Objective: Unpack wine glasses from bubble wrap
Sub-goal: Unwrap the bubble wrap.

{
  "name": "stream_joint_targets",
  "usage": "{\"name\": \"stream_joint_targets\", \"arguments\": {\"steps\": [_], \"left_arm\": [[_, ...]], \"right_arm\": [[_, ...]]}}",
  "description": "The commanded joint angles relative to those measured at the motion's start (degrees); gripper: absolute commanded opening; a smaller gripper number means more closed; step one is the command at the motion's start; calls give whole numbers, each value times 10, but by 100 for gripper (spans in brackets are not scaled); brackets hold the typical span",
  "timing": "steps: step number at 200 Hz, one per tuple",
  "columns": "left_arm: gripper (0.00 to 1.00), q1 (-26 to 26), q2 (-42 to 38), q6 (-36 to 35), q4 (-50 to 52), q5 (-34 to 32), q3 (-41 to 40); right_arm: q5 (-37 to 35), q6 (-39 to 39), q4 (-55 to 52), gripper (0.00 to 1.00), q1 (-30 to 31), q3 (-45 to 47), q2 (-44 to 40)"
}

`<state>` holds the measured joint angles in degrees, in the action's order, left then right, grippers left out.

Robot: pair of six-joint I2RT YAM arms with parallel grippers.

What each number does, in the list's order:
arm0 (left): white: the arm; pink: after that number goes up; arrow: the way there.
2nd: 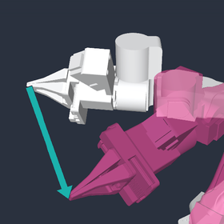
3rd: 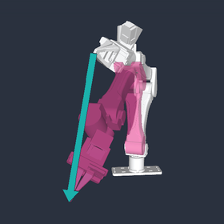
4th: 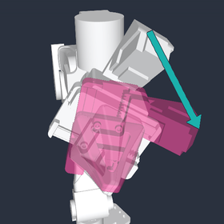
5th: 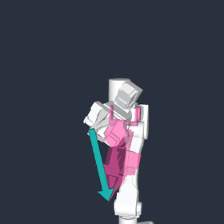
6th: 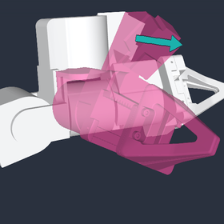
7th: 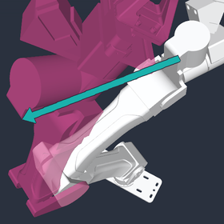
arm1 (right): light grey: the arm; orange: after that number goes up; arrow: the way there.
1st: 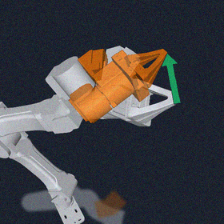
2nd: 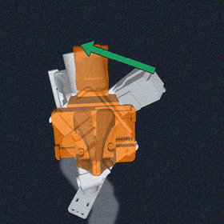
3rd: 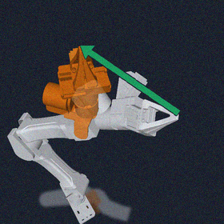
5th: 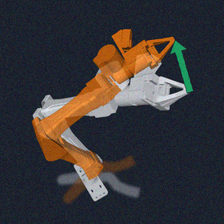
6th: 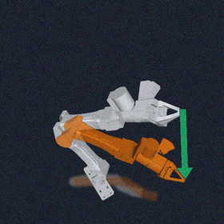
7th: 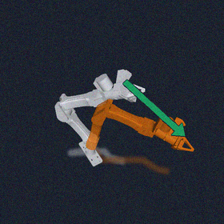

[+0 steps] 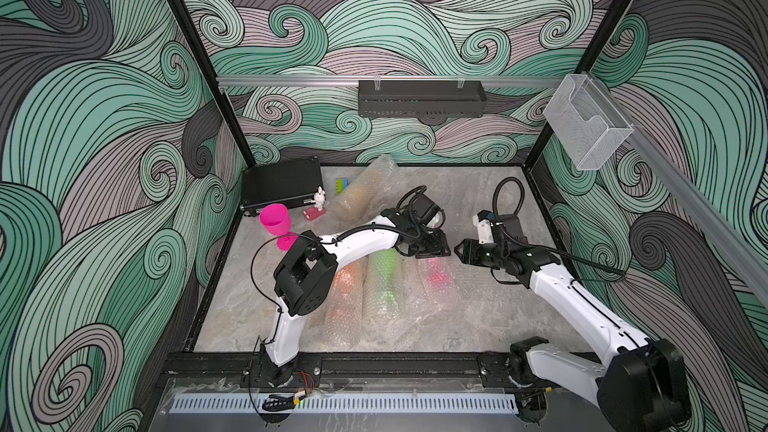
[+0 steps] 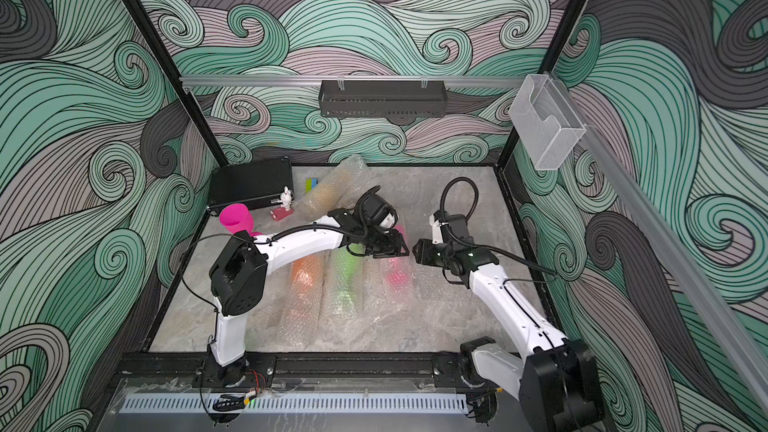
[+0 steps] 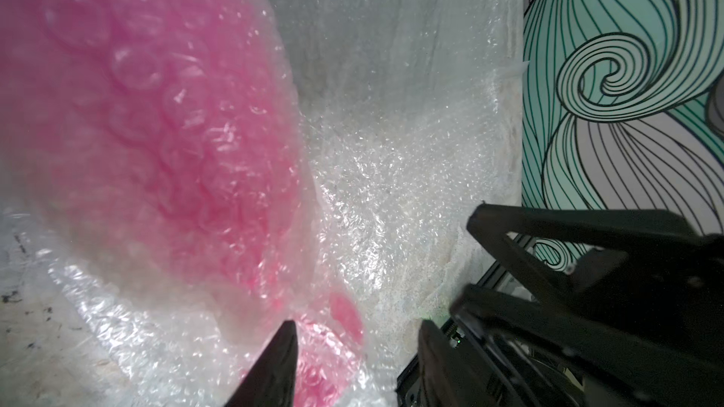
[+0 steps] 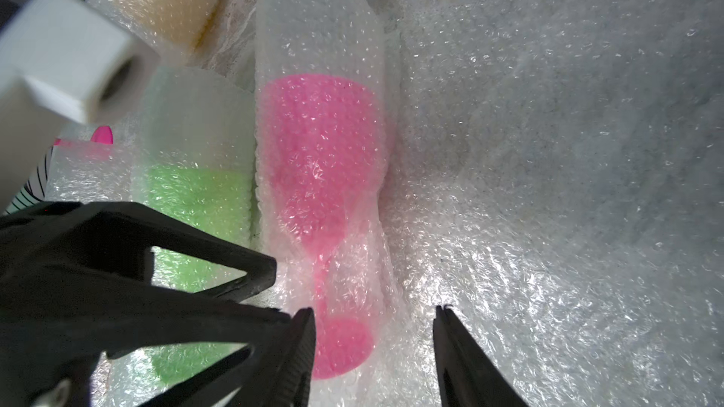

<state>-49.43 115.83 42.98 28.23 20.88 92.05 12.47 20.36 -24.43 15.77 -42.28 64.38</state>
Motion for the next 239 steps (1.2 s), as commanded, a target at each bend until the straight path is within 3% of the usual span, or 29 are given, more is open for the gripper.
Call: {"name": "stream_joint_targets", "arguments": {"steps": [1, 66, 104, 181, 239], "left_arm": [[49, -8, 23, -26, 51, -35, 27], [41, -11, 15, -58, 81, -71, 14], [26, -5, 6, -61, 87, -71, -2], [24, 15, -24, -50, 69, -70, -62], [24, 19, -34, -48, 63, -70, -69]], "right_arm": [[1, -3, 11, 53, -4, 10, 3], [18, 0, 31, 53, -5, 17, 29], [84, 12, 84, 52, -4, 28, 53], [66, 0, 90, 44, 27, 35, 94], [46, 7, 118, 44, 48, 48, 131]]}}
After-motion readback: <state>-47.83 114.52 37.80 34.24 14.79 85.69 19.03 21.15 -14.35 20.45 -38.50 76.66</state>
